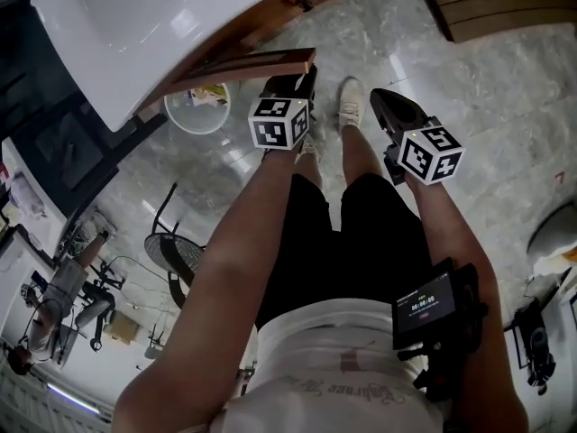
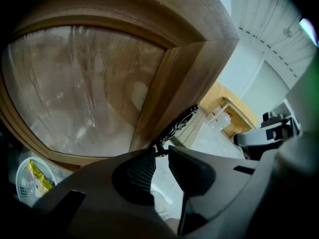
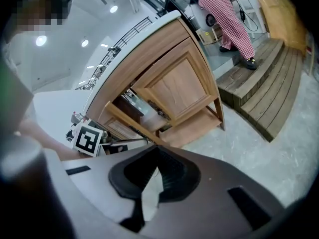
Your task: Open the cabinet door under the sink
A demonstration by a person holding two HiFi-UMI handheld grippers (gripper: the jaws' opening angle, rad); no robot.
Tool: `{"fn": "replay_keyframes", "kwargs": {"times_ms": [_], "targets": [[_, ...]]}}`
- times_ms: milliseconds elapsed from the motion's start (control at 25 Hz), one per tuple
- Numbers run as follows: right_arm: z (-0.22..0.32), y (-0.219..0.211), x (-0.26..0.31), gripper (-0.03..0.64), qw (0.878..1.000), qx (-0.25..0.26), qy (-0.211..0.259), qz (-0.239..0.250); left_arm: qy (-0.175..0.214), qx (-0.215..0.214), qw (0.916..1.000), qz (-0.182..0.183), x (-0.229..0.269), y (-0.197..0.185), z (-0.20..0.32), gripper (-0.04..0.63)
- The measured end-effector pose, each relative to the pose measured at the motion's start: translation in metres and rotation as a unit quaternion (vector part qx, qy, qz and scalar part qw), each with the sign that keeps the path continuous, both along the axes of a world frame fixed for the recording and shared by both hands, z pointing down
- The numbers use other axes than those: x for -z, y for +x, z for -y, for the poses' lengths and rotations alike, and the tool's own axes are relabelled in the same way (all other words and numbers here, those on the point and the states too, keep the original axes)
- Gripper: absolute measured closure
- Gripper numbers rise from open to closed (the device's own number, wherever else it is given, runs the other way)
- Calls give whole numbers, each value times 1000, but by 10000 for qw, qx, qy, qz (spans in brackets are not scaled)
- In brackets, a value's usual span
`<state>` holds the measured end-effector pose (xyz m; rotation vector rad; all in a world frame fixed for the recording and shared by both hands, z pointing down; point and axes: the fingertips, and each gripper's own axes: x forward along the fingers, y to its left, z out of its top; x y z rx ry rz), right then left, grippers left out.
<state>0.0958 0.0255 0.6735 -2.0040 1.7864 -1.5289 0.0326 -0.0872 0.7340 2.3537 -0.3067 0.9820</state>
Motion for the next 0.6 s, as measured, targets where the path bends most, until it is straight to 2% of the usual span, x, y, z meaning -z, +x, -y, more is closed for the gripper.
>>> {"fn": "replay_keyframes", "kwargs": {"times_ms": [240,600], "targets": [[-2,-26,4,604,10000,34,24,-42,37,-348,9994,-67,0,-28,-23,509],[-9,-58,10,604,9997,205,16,-133,94,-1040,9945,50,2,-84,-54,509]]}}
